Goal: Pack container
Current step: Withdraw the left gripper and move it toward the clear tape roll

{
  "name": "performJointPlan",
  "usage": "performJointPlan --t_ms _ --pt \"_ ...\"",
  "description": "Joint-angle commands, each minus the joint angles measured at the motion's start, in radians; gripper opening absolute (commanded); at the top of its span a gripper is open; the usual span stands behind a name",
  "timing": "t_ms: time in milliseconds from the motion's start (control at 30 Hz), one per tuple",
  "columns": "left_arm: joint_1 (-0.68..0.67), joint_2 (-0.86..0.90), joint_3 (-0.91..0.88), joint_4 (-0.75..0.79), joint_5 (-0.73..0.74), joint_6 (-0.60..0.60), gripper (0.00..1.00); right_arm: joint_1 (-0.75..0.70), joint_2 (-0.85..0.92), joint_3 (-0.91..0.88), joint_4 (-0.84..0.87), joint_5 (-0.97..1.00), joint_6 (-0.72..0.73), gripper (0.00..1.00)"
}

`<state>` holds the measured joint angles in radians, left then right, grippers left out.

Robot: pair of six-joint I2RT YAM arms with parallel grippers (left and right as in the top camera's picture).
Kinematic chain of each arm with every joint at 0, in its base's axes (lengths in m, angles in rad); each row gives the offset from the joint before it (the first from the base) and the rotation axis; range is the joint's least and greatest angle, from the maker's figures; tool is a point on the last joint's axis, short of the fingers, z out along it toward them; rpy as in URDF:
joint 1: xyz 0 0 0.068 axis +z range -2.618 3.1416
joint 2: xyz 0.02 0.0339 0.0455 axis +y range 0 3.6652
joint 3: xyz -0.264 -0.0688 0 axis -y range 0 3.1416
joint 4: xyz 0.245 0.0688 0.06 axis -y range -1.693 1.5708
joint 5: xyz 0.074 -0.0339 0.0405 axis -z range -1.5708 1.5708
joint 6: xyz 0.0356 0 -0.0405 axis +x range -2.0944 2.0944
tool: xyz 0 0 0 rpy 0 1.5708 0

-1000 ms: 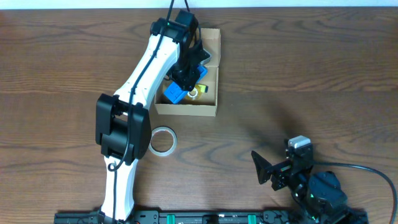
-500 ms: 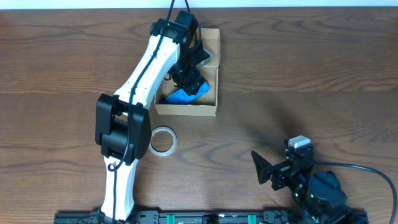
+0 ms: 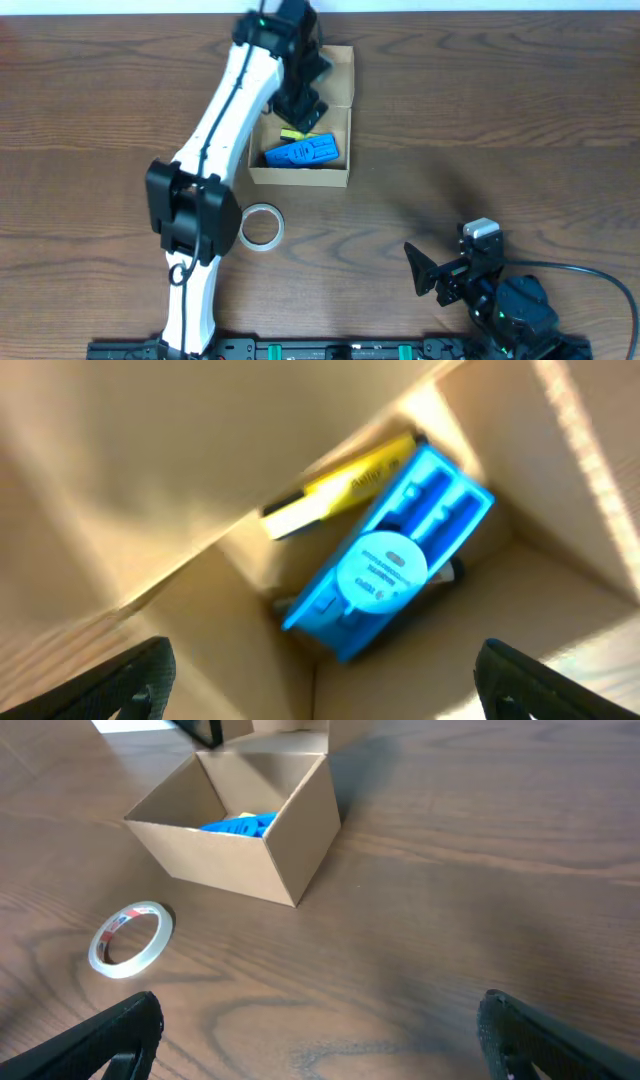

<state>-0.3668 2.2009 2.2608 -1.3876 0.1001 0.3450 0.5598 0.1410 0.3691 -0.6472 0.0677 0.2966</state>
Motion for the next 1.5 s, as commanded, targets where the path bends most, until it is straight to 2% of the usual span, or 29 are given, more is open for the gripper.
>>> performJointPlan --t_ms 0,167,400,500,600,767,967,1033,1167,1267,1333,1467 --pt "0.048 -0.102 0.064 -0.07 -0.009 -0.137 0.95 -0.007 -0.005 -0.003 0.0 0.007 0.01 0.99" --pt "0.137 -0.208 0.064 -0.207 0.077 -0.218 0.95 -0.007 -0.005 -0.003 0.0 0.007 0.01 0.99" --pt "0.198 -0.339 0.049 -0.294 0.045 -0.264 0.96 -0.007 -0.005 -0.003 0.0 0.007 0.01 0.99" --pt "0.197 -0.408 -0.026 -0.295 0.019 -0.294 0.95 -0.007 -0.005 -0.003 0.0 0.007 0.01 0.99" --pt "0.198 -0.529 -0.187 -0.28 -0.002 -0.325 0.95 -0.007 -0.005 -0.003 0.0 0.007 0.01 0.99" --pt "0.198 -0.78 -0.531 -0.101 0.04 -0.409 0.95 -0.007 -0.005 -0.003 0.0 0.007 0.01 0.99" --pt "0.197 -1.038 -1.003 0.161 0.135 -0.627 0.95 -0.007 -0.005 -0.003 0.0 0.007 0.01 0.99" --pt "0.196 -1.069 -1.109 0.227 0.16 -0.705 0.95 -0.007 -0.005 -0.003 0.0 0.007 0.01 0.99" --pt "0.196 -1.069 -1.283 0.361 0.181 -0.892 0.95 -0.007 -0.005 -0.003 0.0 0.007 0.01 0.99" --pt "0.196 -1.032 -1.386 0.463 0.151 -1.084 0.95 -0.007 -0.005 -0.003 0.0 0.007 0.01 0.99" --pt "0.196 -1.001 -1.419 0.498 0.133 -1.159 0.96 -0.007 -0.005 -0.003 0.0 0.007 0.01 0.99" --pt "0.196 -0.921 -1.437 0.539 0.105 -1.215 0.96 -0.007 -0.005 -0.003 0.0 0.007 0.01 0.99"
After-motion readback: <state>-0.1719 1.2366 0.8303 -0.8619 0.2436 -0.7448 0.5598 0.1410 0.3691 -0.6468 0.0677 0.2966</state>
